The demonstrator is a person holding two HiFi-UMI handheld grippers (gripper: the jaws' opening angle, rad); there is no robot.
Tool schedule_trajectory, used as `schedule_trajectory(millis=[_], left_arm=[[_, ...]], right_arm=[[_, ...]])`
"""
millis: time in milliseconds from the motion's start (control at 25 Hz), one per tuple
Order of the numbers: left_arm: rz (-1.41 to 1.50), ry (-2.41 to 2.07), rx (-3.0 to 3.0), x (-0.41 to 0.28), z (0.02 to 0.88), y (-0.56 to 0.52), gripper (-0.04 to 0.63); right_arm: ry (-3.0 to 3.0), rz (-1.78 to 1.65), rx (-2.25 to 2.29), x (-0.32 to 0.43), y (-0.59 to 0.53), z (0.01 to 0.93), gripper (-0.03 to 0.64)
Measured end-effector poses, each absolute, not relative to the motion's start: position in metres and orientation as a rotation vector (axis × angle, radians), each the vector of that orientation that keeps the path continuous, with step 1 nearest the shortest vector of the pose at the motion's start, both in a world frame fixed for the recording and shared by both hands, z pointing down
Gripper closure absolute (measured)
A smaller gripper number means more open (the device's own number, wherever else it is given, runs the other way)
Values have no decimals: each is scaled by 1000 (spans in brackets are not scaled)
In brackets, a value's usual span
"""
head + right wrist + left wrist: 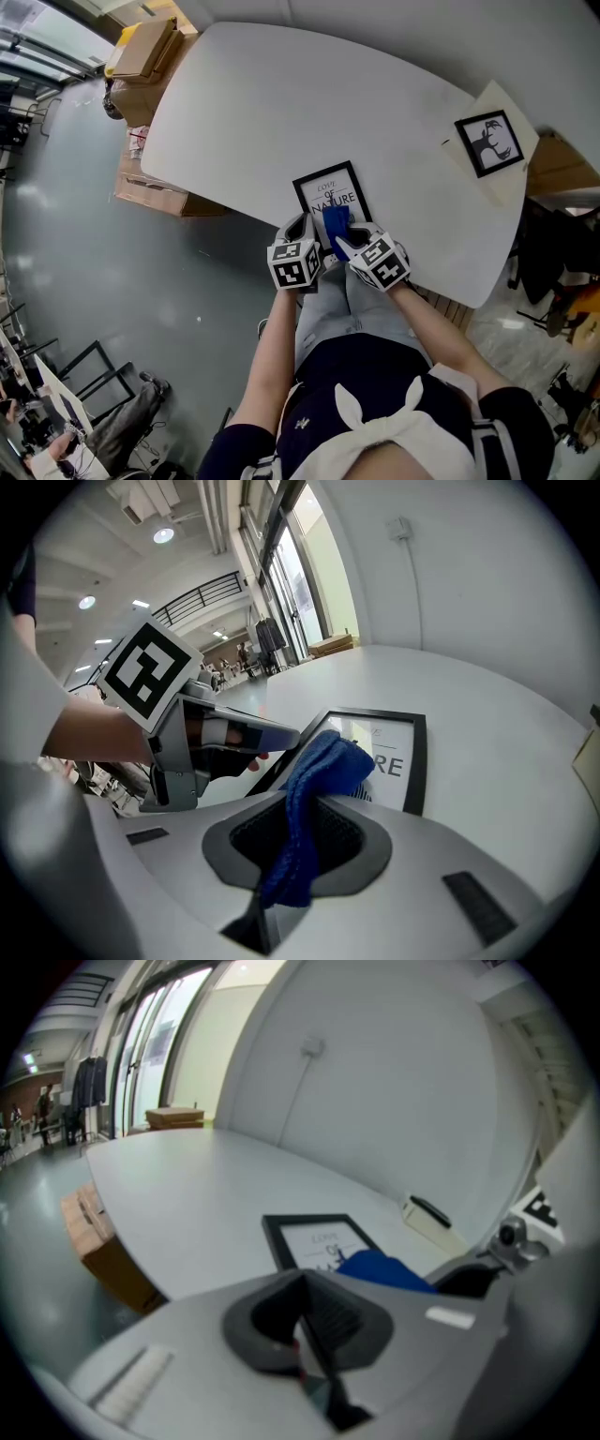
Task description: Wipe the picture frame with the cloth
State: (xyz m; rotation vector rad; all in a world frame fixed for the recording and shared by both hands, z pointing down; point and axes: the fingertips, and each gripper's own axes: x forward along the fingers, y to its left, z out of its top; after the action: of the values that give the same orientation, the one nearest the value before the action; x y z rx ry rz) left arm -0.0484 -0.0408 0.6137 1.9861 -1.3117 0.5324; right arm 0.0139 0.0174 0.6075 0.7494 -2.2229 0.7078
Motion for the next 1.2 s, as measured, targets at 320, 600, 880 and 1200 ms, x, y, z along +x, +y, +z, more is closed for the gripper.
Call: schedule_trajectory(millis=[320,600,880,1200], left_arm=[[521,-1299,1987,-48,613,-42,591],[515,-1290,1987,-49,613,-41,592],[517,-1264,1987,-49,613,-42,592],[559,-1219,2005,-48,614,-41,592]], right_arm=[[-2241,701,700,-4,20,608,555],[-2216,657,636,-11,20,613,555],[-2196,621,590,-13,19,614,555],[-2190,629,569,-13,20,616,555]])
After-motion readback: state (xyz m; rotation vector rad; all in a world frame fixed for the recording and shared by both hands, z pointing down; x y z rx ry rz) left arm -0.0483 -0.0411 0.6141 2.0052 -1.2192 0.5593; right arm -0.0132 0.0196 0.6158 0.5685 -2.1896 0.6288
